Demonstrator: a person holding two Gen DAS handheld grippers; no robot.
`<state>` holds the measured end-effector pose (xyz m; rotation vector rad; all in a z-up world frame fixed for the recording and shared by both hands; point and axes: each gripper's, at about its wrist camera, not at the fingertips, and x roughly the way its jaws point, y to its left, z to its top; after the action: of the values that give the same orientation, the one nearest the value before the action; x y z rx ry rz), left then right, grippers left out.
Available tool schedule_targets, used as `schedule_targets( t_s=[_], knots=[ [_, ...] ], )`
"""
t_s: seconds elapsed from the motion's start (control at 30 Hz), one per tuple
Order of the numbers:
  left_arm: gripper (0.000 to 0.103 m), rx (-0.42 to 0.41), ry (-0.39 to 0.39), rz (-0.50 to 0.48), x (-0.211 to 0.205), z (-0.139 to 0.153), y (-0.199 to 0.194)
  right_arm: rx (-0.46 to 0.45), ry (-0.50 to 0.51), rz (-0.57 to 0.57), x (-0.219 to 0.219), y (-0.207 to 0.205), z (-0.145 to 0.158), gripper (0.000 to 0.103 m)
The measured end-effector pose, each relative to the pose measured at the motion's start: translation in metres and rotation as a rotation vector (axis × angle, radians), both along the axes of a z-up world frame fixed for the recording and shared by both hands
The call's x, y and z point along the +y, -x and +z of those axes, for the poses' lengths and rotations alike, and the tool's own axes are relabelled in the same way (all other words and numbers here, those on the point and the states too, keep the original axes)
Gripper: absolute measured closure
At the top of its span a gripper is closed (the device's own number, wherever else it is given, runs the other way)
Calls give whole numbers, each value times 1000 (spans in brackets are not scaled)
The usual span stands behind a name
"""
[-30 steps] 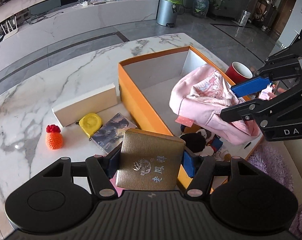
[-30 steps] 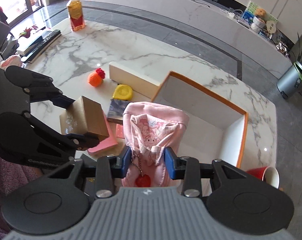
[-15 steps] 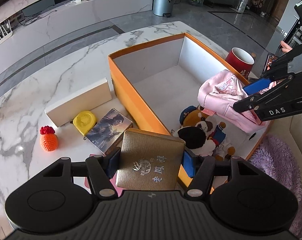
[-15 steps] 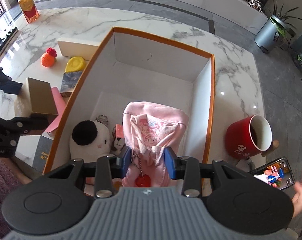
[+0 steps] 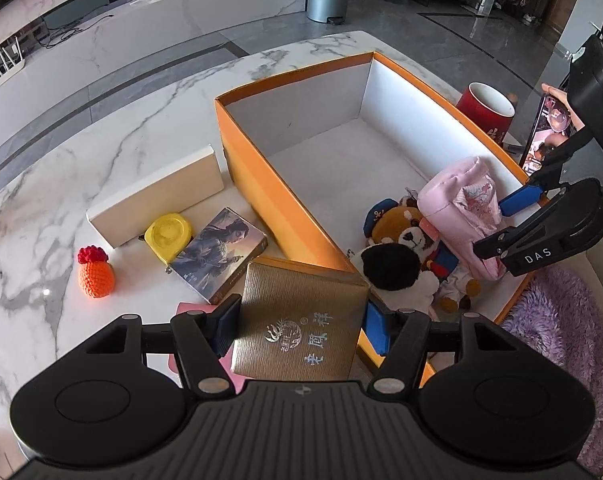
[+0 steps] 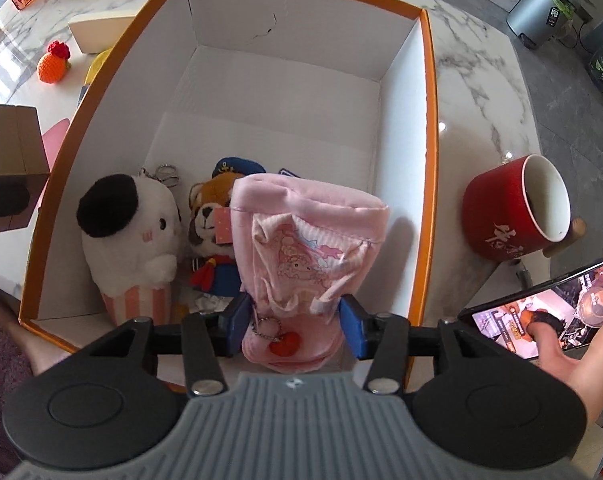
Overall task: Organize objects
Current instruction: 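Carry the gift box and pink bag over the orange box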
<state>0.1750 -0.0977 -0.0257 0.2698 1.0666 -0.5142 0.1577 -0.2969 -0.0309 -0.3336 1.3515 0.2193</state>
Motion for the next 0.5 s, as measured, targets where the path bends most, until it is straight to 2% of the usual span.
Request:
schedule_targets(
  t_s=[0.07,0.2,0.43,0.5],
  knots=[
    [30,6,3,1,0,-2,1,4,9,21,3,1,-2,41],
    [30,19,9,0,1,-7,2,-6,51,91,10,6,1,37],
    [30,22,14,3,2,-8,2,-85,52,140,18,1,21,36],
    [30,19,14,7,2,-7,2,-98,49,140,17,-2,23,41]
  ],
)
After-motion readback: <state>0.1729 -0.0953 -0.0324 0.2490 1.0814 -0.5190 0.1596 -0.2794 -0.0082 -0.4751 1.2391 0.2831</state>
